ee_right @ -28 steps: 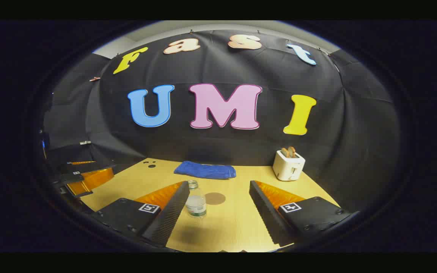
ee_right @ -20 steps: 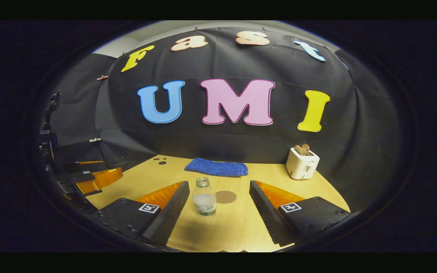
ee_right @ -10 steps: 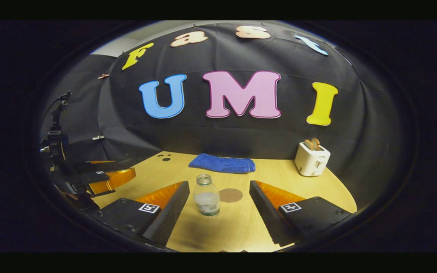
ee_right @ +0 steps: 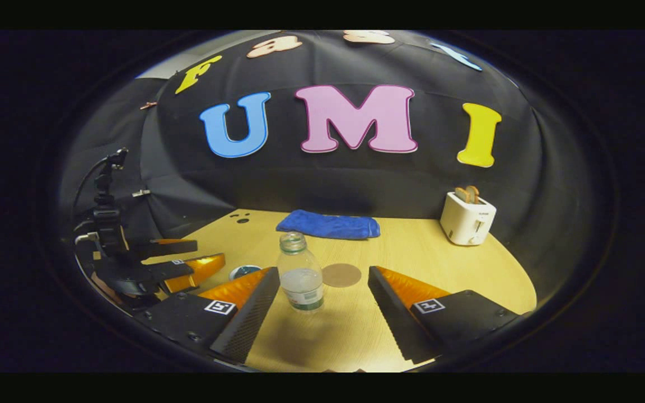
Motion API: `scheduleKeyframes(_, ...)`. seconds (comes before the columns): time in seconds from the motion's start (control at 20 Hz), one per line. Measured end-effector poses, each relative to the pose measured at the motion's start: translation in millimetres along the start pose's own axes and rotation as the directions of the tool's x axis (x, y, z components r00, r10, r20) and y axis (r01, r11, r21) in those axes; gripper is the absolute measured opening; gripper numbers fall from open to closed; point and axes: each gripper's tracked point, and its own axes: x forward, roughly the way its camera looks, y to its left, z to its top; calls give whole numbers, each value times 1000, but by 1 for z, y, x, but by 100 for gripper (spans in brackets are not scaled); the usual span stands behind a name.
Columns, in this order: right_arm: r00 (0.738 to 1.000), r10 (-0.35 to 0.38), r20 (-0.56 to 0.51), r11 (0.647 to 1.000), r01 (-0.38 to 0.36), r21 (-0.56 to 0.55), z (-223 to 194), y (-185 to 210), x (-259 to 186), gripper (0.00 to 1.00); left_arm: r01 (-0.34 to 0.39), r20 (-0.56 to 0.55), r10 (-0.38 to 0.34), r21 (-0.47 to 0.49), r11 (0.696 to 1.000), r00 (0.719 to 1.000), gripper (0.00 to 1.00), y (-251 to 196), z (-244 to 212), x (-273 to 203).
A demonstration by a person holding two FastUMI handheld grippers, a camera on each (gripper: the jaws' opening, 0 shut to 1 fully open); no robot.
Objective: Open the teacup lid with one hand, grasp the water bottle and pour water into the teacup with the other hand; after pouring, place the water bottle on the coaster and then close the teacup lid.
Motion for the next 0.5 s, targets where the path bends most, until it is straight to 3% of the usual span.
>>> scheduleKeyframes(0.25, 999, -14, -31, 1000, 14, 11, -30, 0, 12, 99, 45, -16, -45, -14, 999, 999, 81, -11, -29, 37)
scheduleKeyframes(0.5, 998, -8, -68, 1000, 8, 9, -54, 5, 15, 99, 49, -19, -49, -7, 999, 999, 76, -9, -46, 56)
